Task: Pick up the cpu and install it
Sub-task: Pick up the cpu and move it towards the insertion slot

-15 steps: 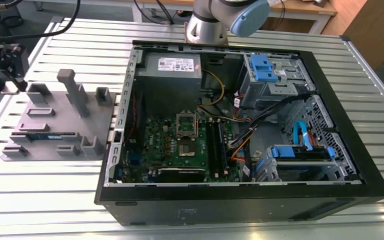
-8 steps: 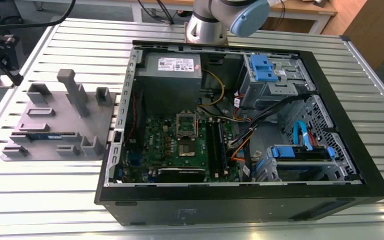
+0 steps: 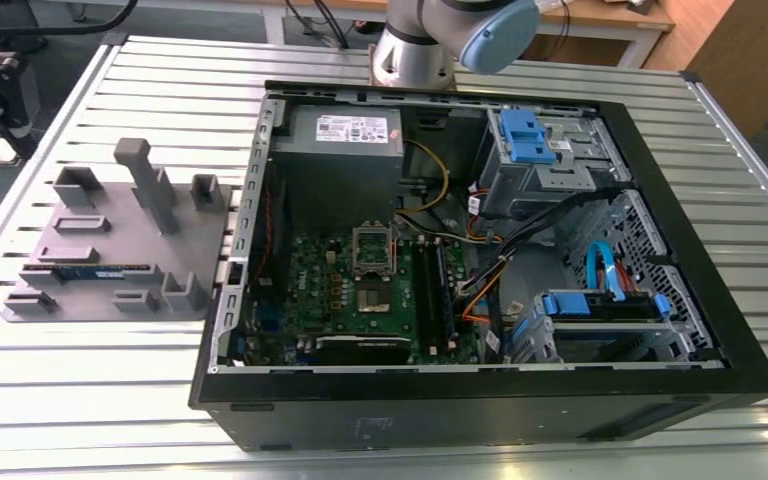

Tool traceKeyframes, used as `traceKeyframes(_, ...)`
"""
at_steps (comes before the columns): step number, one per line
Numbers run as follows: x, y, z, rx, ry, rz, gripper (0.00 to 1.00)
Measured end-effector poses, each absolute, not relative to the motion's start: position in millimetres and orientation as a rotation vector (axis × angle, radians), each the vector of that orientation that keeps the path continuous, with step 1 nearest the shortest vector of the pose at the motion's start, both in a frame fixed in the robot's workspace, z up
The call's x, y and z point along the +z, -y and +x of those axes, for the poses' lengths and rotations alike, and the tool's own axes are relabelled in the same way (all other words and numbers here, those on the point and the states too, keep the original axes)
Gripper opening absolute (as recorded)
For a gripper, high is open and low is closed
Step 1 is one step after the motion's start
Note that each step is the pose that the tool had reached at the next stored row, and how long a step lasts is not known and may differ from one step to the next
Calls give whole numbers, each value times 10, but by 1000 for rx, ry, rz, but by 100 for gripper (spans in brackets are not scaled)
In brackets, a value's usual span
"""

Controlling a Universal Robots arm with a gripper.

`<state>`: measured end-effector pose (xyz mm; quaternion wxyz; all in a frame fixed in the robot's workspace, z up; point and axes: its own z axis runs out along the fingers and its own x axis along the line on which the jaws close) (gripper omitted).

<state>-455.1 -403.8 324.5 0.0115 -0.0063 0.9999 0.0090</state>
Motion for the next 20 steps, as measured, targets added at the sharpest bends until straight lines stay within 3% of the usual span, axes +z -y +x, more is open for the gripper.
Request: traceKeyframes(20, 3513, 4038, -4551, 28, -3118, -20, 47)
